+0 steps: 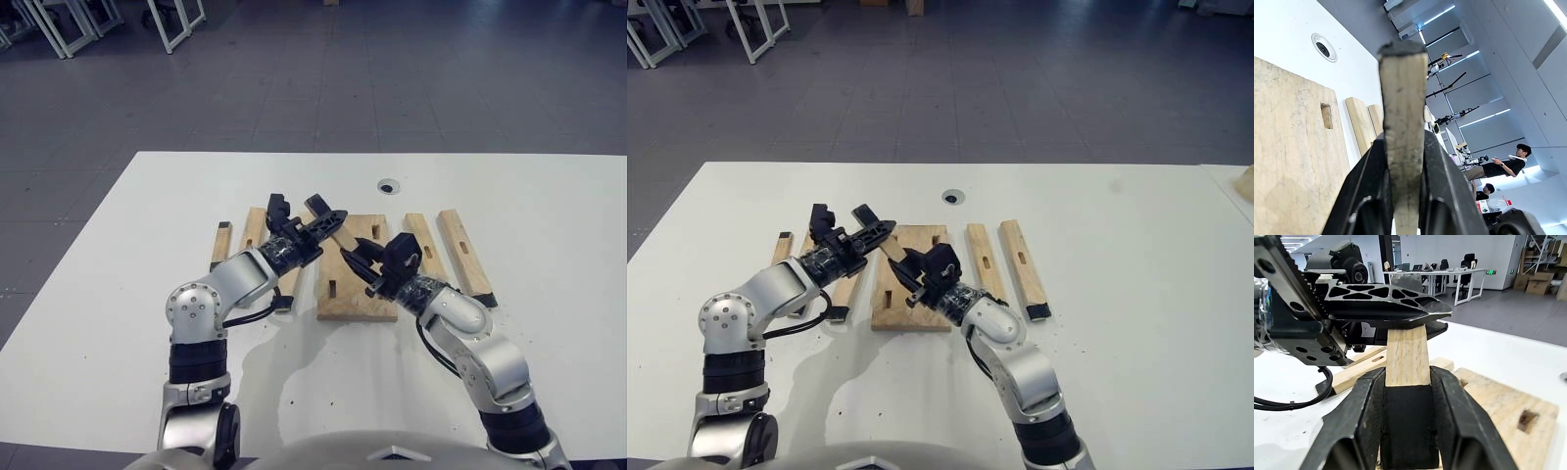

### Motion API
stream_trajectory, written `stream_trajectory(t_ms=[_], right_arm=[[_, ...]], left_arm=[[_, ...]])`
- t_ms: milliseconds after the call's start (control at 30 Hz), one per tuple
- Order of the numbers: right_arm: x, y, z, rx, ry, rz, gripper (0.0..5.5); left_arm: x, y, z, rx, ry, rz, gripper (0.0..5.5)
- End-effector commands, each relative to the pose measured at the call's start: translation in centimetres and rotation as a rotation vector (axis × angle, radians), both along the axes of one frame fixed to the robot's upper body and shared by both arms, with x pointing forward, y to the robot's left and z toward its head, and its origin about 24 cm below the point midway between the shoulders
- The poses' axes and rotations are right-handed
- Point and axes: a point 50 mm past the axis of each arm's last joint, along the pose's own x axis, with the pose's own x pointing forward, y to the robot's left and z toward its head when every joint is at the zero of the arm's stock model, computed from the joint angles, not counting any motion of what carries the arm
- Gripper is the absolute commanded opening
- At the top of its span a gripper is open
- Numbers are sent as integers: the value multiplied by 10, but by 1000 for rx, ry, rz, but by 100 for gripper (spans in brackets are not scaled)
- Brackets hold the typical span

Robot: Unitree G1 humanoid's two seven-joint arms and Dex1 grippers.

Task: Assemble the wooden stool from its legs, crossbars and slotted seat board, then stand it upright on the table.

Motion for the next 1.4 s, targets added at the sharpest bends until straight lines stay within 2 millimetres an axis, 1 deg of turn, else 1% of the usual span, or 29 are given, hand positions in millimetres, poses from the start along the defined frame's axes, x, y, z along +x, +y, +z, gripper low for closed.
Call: stream_trajectory(t_ms=[33, 100, 233, 267, 300, 333, 433, 467, 533, 600, 667, 733, 800, 867, 967, 1400], right_arm=[[-7, 6, 2, 32, 65, 106, 212], [-7, 3, 2, 23, 75, 107, 251], [1, -10, 2, -6, 71, 47, 325], [2, -14, 1, -17, 70, 31, 352], [5, -19, -1, -40, 64, -9, 364], [11, -26, -4, -87, 58, -77, 387], [23, -49, -8, -167, 41, -281, 392], [23, -55, -7, -168, 37, -344, 392], [20, -59, -5, -145, 32, -433, 392], [10, -56, -4, -123, 44, -461, 392], [-7, -50, -7, -144, 55, -447, 392], [-16, -49, -12, -166, 74, -445, 392], [-19, -50, -14, -167, 89, -466, 392], [-19, -50, -15, -165, 89, -472, 392], [-17, -51, -16, -159, 97, -483, 392], [-16, -48, -17, -150, 106, -477, 392]], left_arm=[[0, 1, 0, 43, -36, 21, 42], [2, 3, -1, 62, -39, 54, 42], [3, 11, 3, 87, -69, 99, 42], [3, 13, 5, 93, -79, 104, 42], [3, 16, 7, 102, -89, 111, 42], [2, 22, 9, 118, -100, 125, 42], [-3, 44, 15, 186, -131, 199, 42], [-3, 55, 19, 243, -160, 261, 42], [2, 76, 26, 339, -202, 407, 42], [8, 92, 30, 475, -239, 551, 42], [14, 107, 21, 644, -239, 679, 42], [18, 114, 6, 757, -195, 730, 42], [23, 114, -10, 868, -177, 729, 42], [26, 111, -19, 918, -192, 710, 42], [31, 106, -28, 909, -201, 696, 42], [47, 100, -34, 931, -263, 636, 42]])
